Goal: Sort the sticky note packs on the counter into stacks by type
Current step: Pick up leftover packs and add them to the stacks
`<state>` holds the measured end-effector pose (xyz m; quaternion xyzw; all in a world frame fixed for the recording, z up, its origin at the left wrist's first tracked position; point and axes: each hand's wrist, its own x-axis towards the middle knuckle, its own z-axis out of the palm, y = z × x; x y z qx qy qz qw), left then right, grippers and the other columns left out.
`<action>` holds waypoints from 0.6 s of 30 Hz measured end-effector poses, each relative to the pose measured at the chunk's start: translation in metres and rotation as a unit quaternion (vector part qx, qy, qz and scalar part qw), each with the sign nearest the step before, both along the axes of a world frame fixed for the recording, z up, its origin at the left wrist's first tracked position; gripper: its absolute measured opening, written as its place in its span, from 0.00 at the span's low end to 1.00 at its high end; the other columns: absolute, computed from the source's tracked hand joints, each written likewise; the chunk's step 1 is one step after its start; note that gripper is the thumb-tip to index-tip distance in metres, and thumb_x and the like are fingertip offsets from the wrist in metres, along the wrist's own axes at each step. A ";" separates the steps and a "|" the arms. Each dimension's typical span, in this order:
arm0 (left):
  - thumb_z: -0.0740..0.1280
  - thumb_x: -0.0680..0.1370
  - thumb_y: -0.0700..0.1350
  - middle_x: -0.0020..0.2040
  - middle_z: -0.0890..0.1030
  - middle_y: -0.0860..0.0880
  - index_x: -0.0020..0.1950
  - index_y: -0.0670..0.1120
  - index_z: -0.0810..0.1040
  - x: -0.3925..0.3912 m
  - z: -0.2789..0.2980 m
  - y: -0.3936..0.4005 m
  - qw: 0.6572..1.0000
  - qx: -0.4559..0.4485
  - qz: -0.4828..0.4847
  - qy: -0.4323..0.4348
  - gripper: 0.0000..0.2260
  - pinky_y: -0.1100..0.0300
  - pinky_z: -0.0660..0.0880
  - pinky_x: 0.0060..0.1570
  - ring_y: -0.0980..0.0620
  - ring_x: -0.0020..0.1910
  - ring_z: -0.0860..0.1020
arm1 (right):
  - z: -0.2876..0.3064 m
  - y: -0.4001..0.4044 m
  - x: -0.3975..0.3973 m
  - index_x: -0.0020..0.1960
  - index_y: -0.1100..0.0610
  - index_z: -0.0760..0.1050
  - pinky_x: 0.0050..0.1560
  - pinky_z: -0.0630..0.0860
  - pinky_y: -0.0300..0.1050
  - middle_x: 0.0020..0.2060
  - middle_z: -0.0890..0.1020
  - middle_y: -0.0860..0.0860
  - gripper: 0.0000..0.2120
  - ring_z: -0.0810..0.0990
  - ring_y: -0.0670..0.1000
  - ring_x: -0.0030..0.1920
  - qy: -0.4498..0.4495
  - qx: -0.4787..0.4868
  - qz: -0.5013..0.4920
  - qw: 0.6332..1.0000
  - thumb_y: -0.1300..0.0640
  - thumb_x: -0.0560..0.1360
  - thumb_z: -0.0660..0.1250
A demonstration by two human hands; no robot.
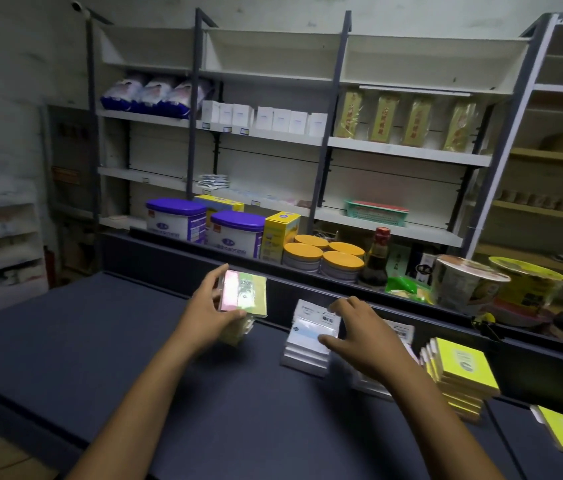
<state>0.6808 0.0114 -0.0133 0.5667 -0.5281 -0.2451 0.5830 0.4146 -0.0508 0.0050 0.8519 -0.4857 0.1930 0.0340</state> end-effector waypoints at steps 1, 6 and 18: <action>0.75 0.71 0.31 0.63 0.79 0.43 0.76 0.50 0.64 0.007 0.001 -0.002 1.000 0.003 0.003 0.000 0.38 0.67 0.74 0.45 0.52 0.56 0.79 | 0.000 -0.002 0.009 0.68 0.48 0.68 0.56 0.75 0.47 0.64 0.72 0.45 0.25 0.71 0.48 0.64 -0.003 0.003 0.008 1.000 0.40 0.75 0.67; 0.74 0.72 0.33 0.66 0.78 0.45 0.77 0.48 0.62 0.035 0.007 -0.018 0.999 0.029 0.007 -0.016 0.38 0.64 0.72 0.55 0.53 0.61 0.77 | -0.003 -0.012 0.045 0.69 0.48 0.68 0.59 0.75 0.46 0.67 0.71 0.44 0.25 0.71 0.47 0.66 -0.012 0.006 0.044 0.999 0.41 0.75 0.67; 0.71 0.76 0.38 0.73 0.70 0.45 0.79 0.49 0.60 0.065 0.007 -0.061 0.977 0.162 -0.057 -0.125 0.34 0.49 0.65 0.72 0.47 0.70 0.70 | -0.004 -0.035 0.058 0.70 0.46 0.66 0.56 0.75 0.41 0.66 0.71 0.43 0.28 0.72 0.45 0.63 -0.020 0.004 0.054 0.998 0.38 0.75 0.67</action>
